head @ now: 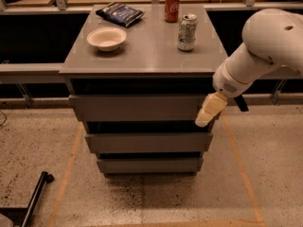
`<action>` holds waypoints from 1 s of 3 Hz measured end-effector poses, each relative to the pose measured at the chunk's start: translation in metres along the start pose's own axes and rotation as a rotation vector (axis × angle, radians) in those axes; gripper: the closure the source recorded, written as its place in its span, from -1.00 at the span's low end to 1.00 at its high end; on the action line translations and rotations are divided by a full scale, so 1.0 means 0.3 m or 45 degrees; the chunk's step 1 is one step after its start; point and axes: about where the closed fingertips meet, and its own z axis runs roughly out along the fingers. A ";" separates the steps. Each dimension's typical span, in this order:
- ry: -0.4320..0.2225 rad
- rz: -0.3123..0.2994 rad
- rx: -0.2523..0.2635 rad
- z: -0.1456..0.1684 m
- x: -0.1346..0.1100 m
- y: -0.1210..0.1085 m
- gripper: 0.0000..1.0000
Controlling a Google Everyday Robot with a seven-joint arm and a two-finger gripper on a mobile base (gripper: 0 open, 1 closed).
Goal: Open top drawer
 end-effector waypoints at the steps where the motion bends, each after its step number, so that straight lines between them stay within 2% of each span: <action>1: -0.028 -0.013 -0.054 0.099 -0.024 -0.013 -1.00; 3: -0.117 -0.017 -0.135 0.279 -0.077 -0.046 -1.00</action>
Offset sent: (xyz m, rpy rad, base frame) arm 0.0462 0.0377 -0.0611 0.1055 0.0403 0.0713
